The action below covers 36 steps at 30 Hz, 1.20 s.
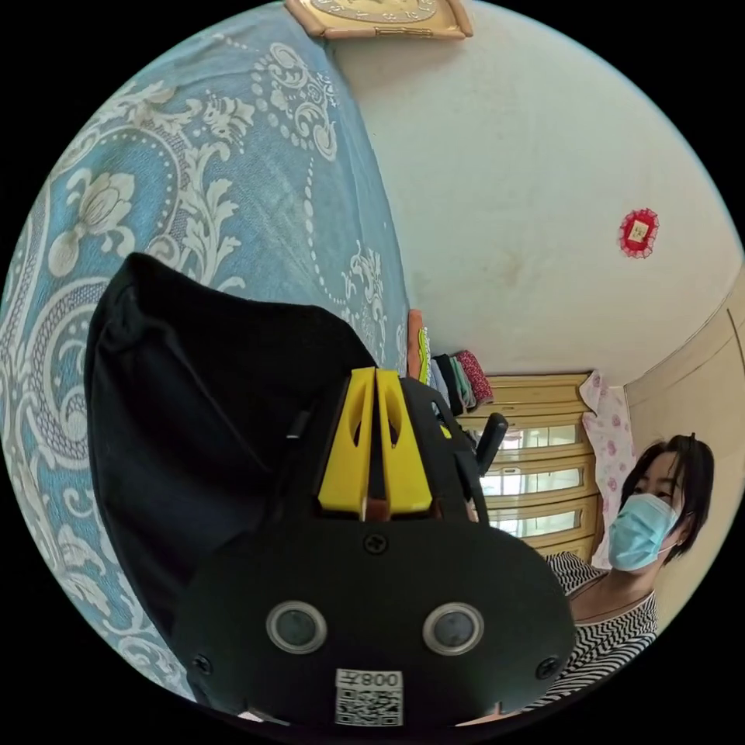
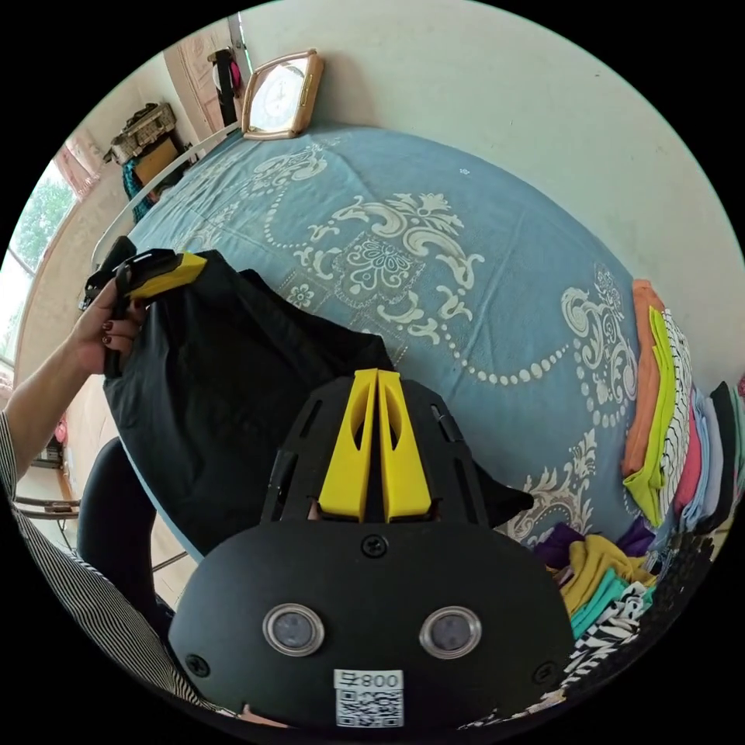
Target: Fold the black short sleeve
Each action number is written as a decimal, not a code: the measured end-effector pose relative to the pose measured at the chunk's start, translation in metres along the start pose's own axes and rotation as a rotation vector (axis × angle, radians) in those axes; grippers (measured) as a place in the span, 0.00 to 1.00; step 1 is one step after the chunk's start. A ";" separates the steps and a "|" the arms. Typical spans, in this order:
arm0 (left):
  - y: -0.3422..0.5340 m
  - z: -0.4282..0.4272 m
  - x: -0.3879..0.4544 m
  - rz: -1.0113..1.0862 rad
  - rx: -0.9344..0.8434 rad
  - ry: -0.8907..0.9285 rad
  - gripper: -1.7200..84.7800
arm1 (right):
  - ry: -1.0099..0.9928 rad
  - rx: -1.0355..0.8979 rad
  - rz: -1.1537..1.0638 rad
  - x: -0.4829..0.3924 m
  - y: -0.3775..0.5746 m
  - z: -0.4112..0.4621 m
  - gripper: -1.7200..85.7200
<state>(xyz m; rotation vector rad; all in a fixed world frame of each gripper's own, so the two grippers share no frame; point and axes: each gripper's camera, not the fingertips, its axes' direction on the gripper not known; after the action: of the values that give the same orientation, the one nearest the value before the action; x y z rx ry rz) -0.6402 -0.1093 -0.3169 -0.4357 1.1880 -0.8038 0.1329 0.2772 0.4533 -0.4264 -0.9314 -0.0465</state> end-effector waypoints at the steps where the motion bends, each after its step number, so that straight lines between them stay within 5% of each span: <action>1: 0.004 0.006 0.003 0.021 -0.030 -0.012 0.02 | -0.003 0.032 -0.002 -0.001 -0.002 -0.006 0.02; 12: 0.008 0.092 0.005 0.069 -0.253 -0.134 0.02 | -0.239 0.004 -0.115 -0.051 0.030 -0.009 0.02; 26: 0.024 0.121 0.028 0.205 -0.266 -0.083 0.02 | 0.030 -0.020 -0.094 -0.054 0.021 0.011 0.02; 30: 0.035 0.141 0.027 0.219 -0.377 -0.200 0.02 | 0.086 -0.002 -0.110 -0.046 0.006 0.010 0.02; 36: 0.005 0.154 0.035 0.243 -0.275 -0.297 0.02 | 0.132 0.047 -0.057 -0.004 -0.016 -0.009 0.02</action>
<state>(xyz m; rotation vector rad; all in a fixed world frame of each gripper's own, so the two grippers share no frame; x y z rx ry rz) -0.4898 -0.1487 -0.2907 -0.6011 1.0499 -0.3520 0.1336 0.2588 0.4504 -0.3485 -0.8126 -0.1034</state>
